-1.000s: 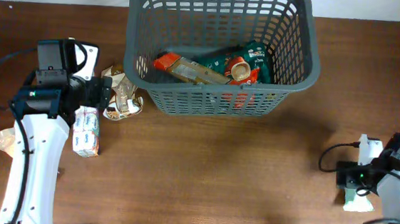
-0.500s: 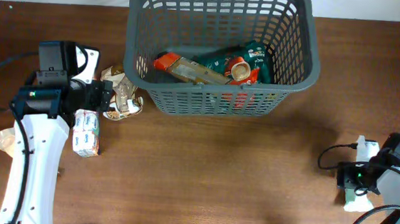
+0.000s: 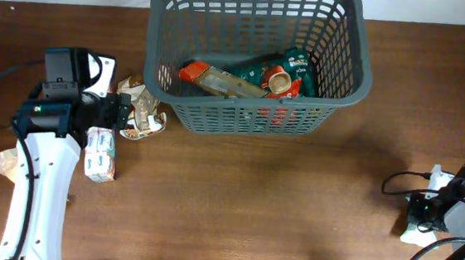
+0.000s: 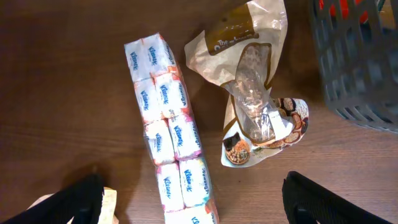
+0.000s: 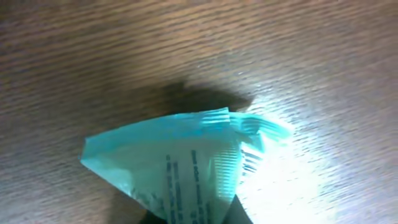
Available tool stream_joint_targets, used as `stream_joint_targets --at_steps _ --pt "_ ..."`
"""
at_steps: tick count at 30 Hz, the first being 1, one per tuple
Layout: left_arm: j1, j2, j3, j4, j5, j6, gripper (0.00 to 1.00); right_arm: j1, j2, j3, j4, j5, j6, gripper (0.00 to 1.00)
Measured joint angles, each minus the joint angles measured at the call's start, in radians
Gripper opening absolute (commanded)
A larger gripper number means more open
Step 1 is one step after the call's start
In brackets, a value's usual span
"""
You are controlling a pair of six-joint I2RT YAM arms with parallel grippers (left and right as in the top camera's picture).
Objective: Pack container
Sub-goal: 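Lift the mint-green snack and drop it into the basket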
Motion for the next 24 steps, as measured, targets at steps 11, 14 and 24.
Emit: stream_joint_targets --at_steps 11,14,24 --pt "0.0 0.0 0.0 0.006 0.0 0.0 0.86 0.032 0.011 0.069 0.208 -0.03 0.004 0.04" --pt "0.0 0.0 0.0 0.008 0.0 0.0 0.86 0.069 0.024 0.203 0.306 -0.091 0.048 0.03" --pt "0.0 0.0 0.0 0.029 0.0 0.0 0.86 0.287 0.058 0.809 0.824 -0.343 0.332 0.04"
